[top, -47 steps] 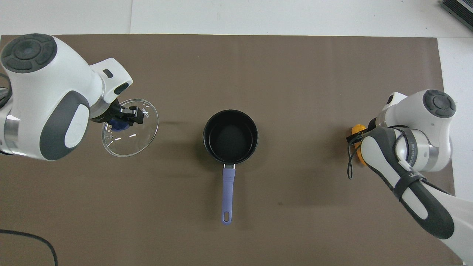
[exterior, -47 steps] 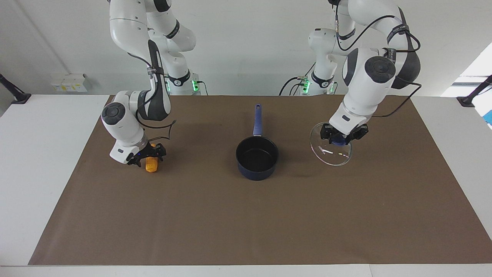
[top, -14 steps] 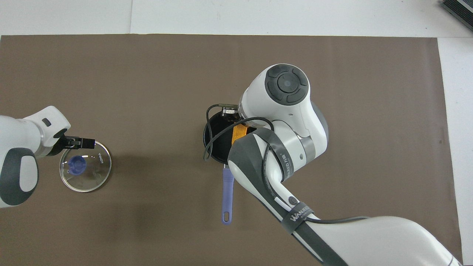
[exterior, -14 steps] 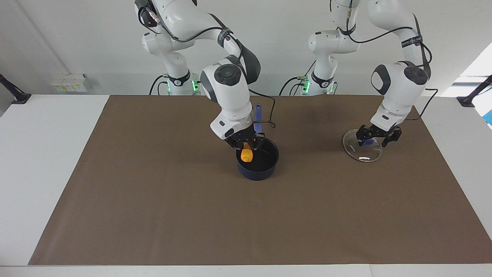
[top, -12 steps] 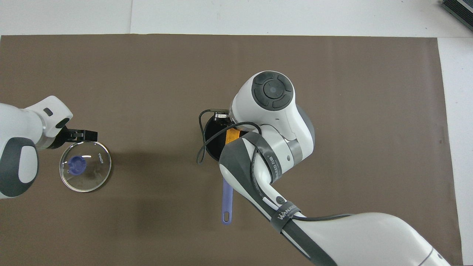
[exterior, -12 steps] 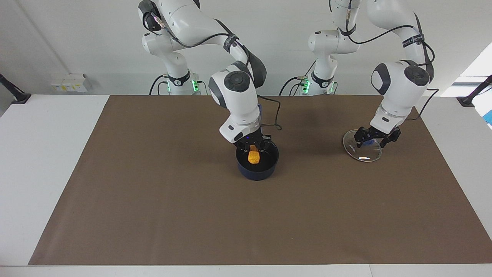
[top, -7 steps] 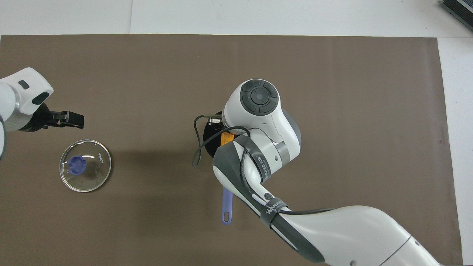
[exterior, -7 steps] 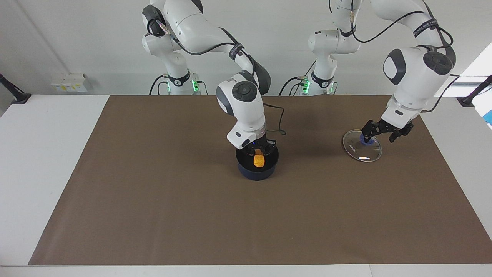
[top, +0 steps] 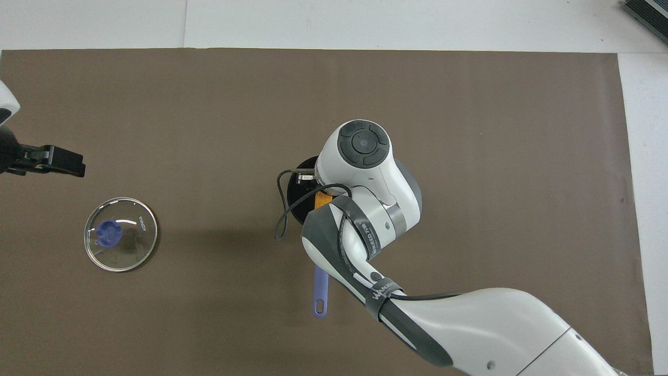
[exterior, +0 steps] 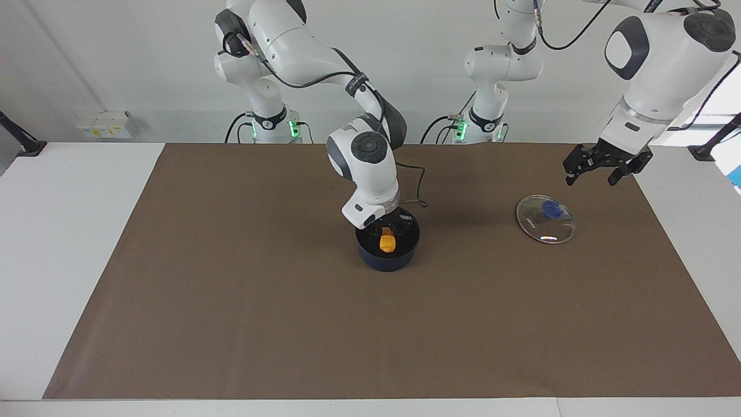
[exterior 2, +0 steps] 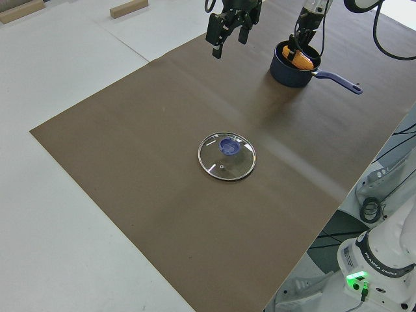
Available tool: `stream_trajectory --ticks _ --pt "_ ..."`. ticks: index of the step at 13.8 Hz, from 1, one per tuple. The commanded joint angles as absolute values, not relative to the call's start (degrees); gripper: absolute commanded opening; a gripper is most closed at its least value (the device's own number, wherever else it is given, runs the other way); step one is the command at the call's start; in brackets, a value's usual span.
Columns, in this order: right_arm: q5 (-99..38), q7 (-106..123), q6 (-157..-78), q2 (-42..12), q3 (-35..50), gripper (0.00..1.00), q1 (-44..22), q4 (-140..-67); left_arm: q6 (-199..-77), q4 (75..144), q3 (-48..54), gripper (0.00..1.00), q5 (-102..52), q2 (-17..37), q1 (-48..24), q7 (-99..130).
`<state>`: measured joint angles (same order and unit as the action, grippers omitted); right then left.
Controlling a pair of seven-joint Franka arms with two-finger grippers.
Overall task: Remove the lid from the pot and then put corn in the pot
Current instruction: 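Lower the corn into the pot and open the right gripper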
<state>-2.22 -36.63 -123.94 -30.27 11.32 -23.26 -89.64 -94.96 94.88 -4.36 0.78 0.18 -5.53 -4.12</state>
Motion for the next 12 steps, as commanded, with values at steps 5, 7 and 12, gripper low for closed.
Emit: stream_trajectory --ticks 5,7,12 --pt "-1.58 -35.07 -126.3 -30.85 11.43 0.52 -23.64 -91.4 -88.69 94.05 -4.66 1.0 0.7 -3.69 -5.1 -4.22" --pt "-1.49 -34.98 -126.12 -30.76 11.34 0.74 -23.56 -91.93 -83.87 89.94 -4.83 1.0 -0.17 -2.56 -5.18 -4.04" --pt "0.53 -35.24 -124.63 -29.02 11.34 1.0 -22.85 -90.09 -83.58 90.8 -4.83 1.0 -1.14 -3.25 -5.71 -4.22"
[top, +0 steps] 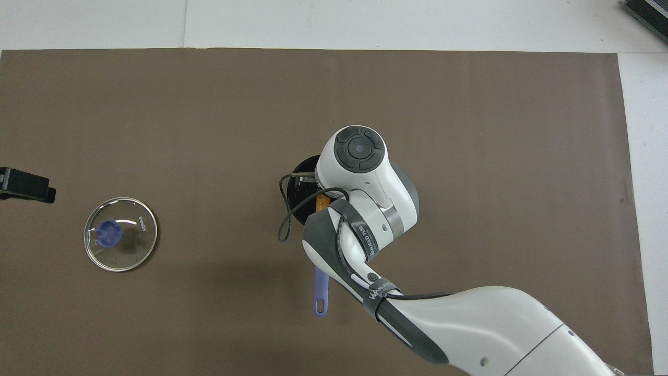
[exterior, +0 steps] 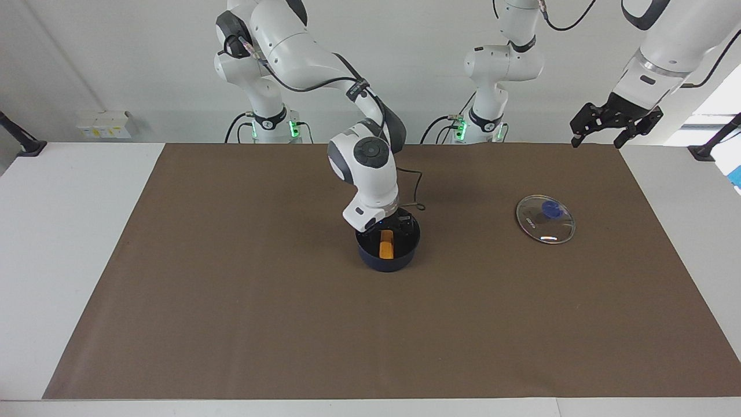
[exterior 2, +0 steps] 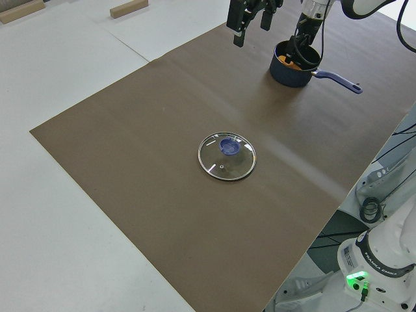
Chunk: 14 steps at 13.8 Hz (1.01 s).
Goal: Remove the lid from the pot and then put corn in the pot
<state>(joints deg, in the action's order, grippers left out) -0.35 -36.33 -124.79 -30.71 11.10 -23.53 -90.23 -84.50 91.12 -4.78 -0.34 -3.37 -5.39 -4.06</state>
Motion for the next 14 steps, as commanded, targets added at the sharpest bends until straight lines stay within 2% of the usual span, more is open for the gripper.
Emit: stream_trajectory --ticks 1,10,14 --pt "0.35 -35.24 -123.76 -27.52 11.25 1.0 -22.68 -90.09 -83.5 90.79 -4.92 1.0 -1.14 -3.25 -5.71 -4.31" --pt "0.53 -33.5 -105.84 -9.51 11.07 1.0 -12.58 -90.18 -83.58 90.79 -5.19 1.0 -1.14 -3.34 -4.92 -4.22" --pt "0.26 -24.37 -96.79 -2.39 10.99 1.0 -4.85 -90.09 -83.58 90.79 -4.57 1.0 -1.14 -3.34 -4.05 -4.13"
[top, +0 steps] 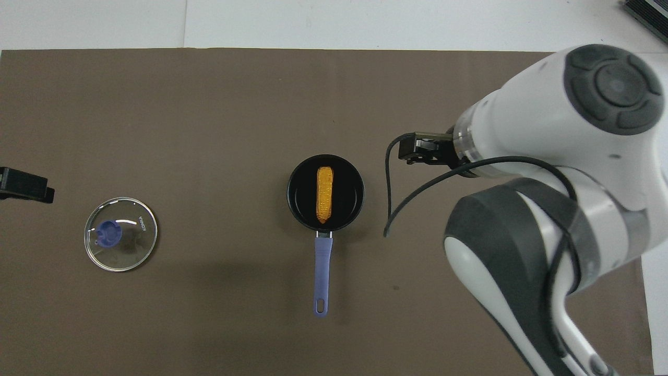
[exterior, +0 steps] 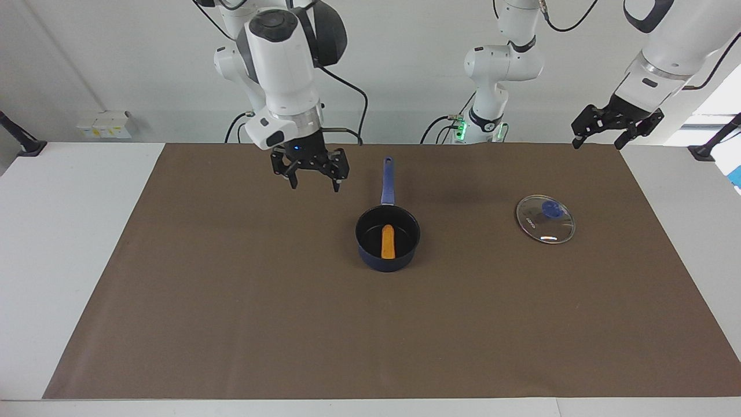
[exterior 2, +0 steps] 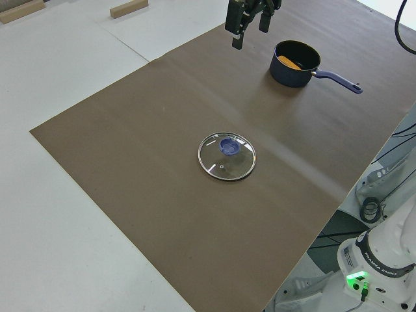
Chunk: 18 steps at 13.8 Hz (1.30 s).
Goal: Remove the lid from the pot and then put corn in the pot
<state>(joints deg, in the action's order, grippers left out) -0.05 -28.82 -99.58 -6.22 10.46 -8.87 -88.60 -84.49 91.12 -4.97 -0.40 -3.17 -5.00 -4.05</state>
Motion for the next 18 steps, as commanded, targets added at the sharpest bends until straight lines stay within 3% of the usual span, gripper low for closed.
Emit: stream_trajectory --ticks 1,10,14,18 --pt "0.18 -22.95 -95.38 -1.16 10.9 1.0 -3.62 -90.0 -83.58 90.79 -3.79 1.0 -1.32 -3.34 -1.43 -3.87" --pt "-0.35 -22.41 -82.45 1.22 3.35 1.0 -2.29 -78.49 -83.67 90.7 1.75 1.0 -1.23 -3.52 3.24 -3.78" --pt "-0.35 -7.18 -79.45 4.55 -3.32 1.0 -2.29 -79.7 -83.67 90.7 2.2 1.0 -1.23 -3.52 3.08 -3.87" --pt "-0.7 -1.93 -80.59 4.57 -4.13 1.0 -2.46 -85.07 -83.5 90.7 2.11 1.0 -1.23 -3.6 3.08 -4.22"
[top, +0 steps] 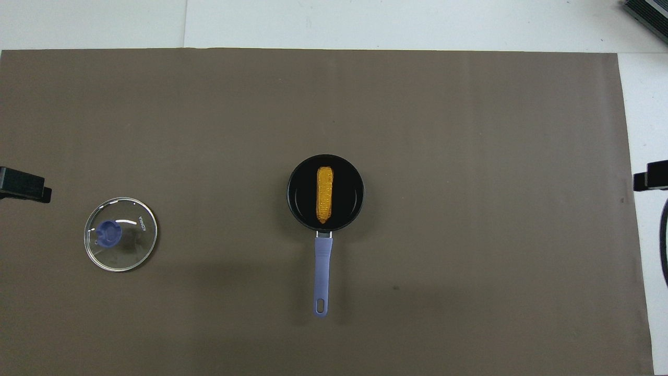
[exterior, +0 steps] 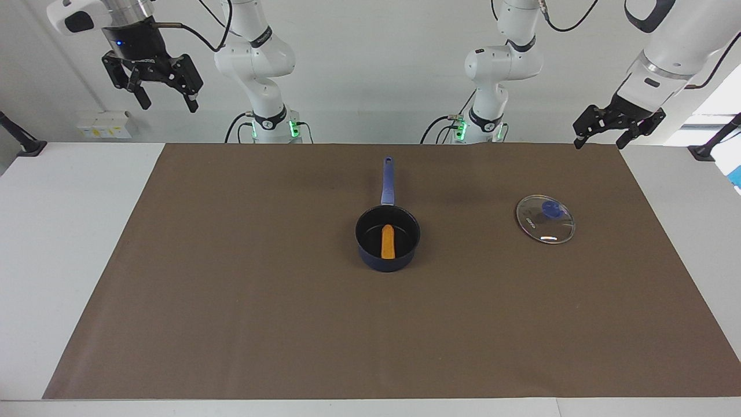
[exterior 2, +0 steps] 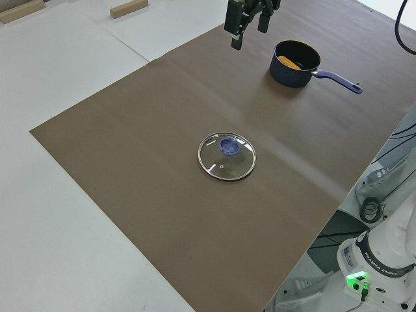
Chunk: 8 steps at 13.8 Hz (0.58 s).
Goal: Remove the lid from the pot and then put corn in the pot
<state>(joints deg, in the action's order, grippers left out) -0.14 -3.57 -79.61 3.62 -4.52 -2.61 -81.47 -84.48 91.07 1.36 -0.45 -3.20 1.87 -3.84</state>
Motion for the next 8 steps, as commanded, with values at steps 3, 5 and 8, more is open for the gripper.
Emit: stream_trajectory --ticks 3,5,8 --pt "-0.79 -1.85 -80.51 4.75 -3.87 1.0 -2.81 -86.93 -83.5 90.7 2.11 1.0 -1.23 -3.6 3.08 -4.22" --pt "-0.79 -1.84 -81.38 4.57 -3.87 1.0 -2.81 -86.84 -83.5 90.79 2.11 1.0 -1.23 -3.6 3.08 -4.22" --pt "-0.62 -1.85 -81.74 4.66 -3.96 1.0 -2.73 -87.01 -83.5 90.7 2.11 1.0 -1.23 -3.6 3.08 -4.22"
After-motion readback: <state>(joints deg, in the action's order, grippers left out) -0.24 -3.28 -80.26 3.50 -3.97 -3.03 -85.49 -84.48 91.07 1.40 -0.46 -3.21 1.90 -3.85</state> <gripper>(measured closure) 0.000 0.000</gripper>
